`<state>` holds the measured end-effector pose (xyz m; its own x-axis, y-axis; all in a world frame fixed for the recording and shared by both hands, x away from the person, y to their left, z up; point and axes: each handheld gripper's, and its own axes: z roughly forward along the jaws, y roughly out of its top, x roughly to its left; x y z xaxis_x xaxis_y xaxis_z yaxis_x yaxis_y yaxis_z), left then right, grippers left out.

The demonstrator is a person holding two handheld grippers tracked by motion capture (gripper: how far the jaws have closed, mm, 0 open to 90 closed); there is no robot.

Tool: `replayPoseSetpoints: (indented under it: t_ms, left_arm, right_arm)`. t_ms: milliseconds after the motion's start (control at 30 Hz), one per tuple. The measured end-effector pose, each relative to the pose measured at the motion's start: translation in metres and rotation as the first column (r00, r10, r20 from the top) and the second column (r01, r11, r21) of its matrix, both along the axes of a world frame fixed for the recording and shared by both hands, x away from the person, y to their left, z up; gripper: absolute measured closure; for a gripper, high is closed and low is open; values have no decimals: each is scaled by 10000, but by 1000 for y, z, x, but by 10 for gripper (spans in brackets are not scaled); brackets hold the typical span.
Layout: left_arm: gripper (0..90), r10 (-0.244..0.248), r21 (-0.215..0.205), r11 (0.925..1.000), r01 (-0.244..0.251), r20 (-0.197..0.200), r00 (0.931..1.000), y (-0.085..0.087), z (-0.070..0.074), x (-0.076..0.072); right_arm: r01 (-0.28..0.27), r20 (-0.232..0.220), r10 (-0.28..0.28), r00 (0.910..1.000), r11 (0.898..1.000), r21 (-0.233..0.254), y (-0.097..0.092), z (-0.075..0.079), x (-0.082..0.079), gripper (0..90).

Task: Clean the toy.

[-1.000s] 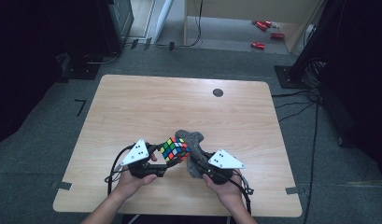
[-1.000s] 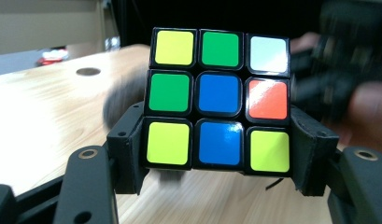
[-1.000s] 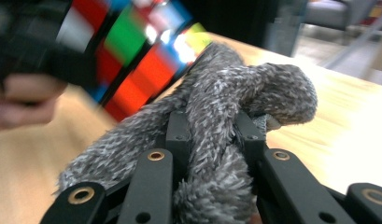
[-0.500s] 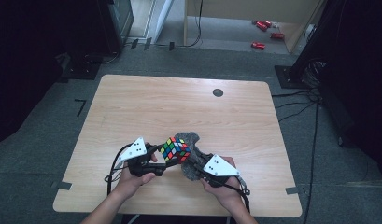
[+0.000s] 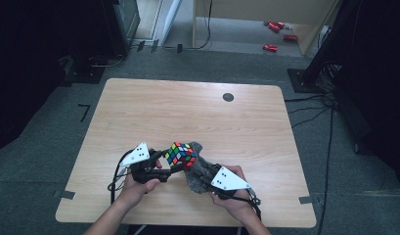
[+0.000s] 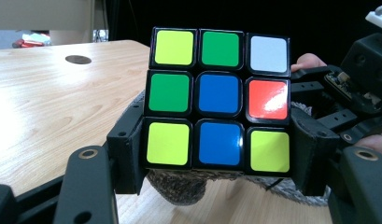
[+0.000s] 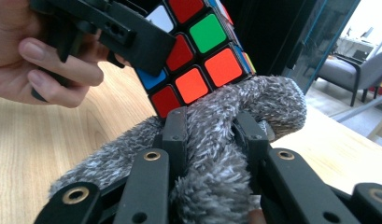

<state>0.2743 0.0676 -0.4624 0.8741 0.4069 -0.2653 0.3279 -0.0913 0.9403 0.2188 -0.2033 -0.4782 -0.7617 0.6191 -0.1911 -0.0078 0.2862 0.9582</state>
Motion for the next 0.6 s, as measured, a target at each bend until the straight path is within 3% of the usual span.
replayPoseSetpoints:
  t_ms: [267,467,600]
  left_arm:
    - [351,92,-18,10000,-92,-73,9999,2,0,1]
    - [351,148,179,9997,-146,-71,9999,0,-2,1]
    - [351,169,50,9998,-168,-148,9997,0,-2,1]
  right_arm:
    - [-542,-97,537,9985,9962,-682,13,-11,-3,707]
    - [-127,-9,127,9999,9999,-54,-1,-2,1,704]
    - [-241,-79,240,9997,9996,-121,3,-5,-1,701]
